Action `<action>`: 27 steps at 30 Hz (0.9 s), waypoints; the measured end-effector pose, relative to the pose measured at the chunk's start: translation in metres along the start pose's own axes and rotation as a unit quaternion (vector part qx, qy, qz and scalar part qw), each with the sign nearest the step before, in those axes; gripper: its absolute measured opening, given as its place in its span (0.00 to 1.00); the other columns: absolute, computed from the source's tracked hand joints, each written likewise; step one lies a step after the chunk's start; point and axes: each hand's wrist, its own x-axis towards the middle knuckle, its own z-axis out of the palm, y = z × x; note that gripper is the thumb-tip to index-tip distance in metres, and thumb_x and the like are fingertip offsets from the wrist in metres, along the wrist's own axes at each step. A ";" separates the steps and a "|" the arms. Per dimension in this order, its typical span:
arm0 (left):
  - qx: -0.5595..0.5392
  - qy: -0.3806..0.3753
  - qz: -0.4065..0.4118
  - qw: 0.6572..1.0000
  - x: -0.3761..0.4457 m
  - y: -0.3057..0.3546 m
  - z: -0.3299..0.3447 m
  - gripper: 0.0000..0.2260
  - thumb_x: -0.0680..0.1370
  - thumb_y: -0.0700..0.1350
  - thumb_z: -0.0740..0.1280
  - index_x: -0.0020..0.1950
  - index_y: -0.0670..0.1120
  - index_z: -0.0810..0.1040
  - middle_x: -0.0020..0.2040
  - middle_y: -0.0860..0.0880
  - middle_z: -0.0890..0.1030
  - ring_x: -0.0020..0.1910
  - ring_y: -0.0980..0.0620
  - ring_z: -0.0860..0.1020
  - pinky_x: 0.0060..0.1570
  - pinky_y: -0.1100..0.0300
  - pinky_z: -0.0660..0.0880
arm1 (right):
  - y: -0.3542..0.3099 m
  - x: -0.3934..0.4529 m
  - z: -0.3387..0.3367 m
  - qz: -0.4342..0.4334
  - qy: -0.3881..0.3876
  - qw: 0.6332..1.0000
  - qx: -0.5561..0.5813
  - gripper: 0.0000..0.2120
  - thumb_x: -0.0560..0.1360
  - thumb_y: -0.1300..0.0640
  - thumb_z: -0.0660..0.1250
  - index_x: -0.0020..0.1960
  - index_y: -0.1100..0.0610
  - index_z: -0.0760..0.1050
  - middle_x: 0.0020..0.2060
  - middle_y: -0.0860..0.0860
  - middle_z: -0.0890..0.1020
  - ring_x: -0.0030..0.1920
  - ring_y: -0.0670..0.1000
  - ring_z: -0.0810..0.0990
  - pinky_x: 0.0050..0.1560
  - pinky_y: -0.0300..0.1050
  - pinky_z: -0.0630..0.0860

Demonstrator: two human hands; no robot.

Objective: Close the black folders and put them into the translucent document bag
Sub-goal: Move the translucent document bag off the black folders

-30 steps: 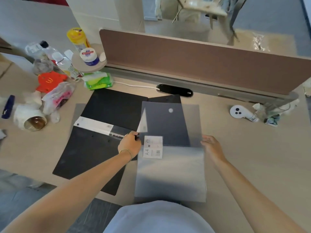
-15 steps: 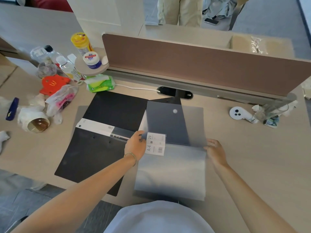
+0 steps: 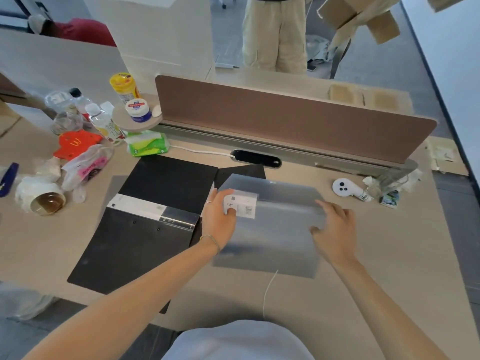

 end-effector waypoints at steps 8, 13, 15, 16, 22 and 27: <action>0.005 -0.004 -0.015 1.000 0.000 0.019 -0.011 0.20 0.81 0.35 0.63 0.70 0.51 0.75 0.79 0.47 0.64 0.77 0.49 0.65 0.62 0.78 0.65 | -0.002 0.006 -0.023 -0.152 0.125 0.974 -0.110 0.12 0.66 0.60 0.77 0.49 0.53 0.84 0.43 0.48 0.82 0.47 0.58 0.72 0.51 0.53 0.67; -0.188 0.046 -0.165 0.967 -0.014 0.028 0.004 0.33 0.82 0.39 0.63 0.82 0.57 0.52 0.83 0.49 0.54 0.72 0.45 0.70 0.67 0.49 0.73 | -0.031 0.005 -0.036 -0.133 0.107 0.985 0.012 0.09 0.69 0.63 0.73 0.48 0.57 0.79 0.42 0.50 0.83 0.44 0.57 0.79 0.43 0.49 0.72; -0.305 0.015 -0.248 0.919 -0.025 0.035 0.017 0.34 0.82 0.46 0.65 0.81 0.60 0.49 0.78 0.47 0.65 0.70 0.43 0.71 0.70 0.40 0.71 | -0.043 0.005 -0.040 -0.134 0.110 0.985 0.022 0.09 0.69 0.65 0.72 0.48 0.57 0.79 0.41 0.50 0.82 0.39 0.56 0.80 0.36 0.48 0.73; -0.353 -0.018 -0.282 0.892 -0.029 0.042 0.022 0.34 0.82 0.50 0.66 0.81 0.62 0.49 0.75 0.47 0.68 0.69 0.43 0.71 0.68 0.37 0.72 | -0.047 0.004 -0.041 -0.142 0.112 0.983 0.018 0.10 0.69 0.66 0.72 0.48 0.57 0.79 0.41 0.50 0.82 0.38 0.56 0.79 0.34 0.48 0.73; -0.506 -0.046 -0.259 0.821 -0.021 0.072 0.033 0.31 0.80 0.54 0.69 0.79 0.56 0.58 0.68 0.40 0.75 0.65 0.39 0.78 0.63 0.42 0.78 | -0.070 -0.008 -0.049 -0.244 0.141 0.959 -0.018 0.05 0.73 0.60 0.67 0.49 0.57 0.79 0.38 0.51 0.80 0.33 0.55 0.76 0.28 0.49 0.71; -0.503 -0.002 -0.239 0.831 -0.005 0.082 0.020 0.23 0.82 0.41 0.65 0.76 0.46 0.64 0.66 0.36 0.76 0.62 0.39 0.80 0.55 0.44 0.82 | -0.082 -0.020 -0.052 -0.289 0.135 0.948 0.005 0.08 0.80 0.55 0.65 0.55 0.56 0.79 0.42 0.49 0.81 0.34 0.51 0.77 0.31 0.41 0.66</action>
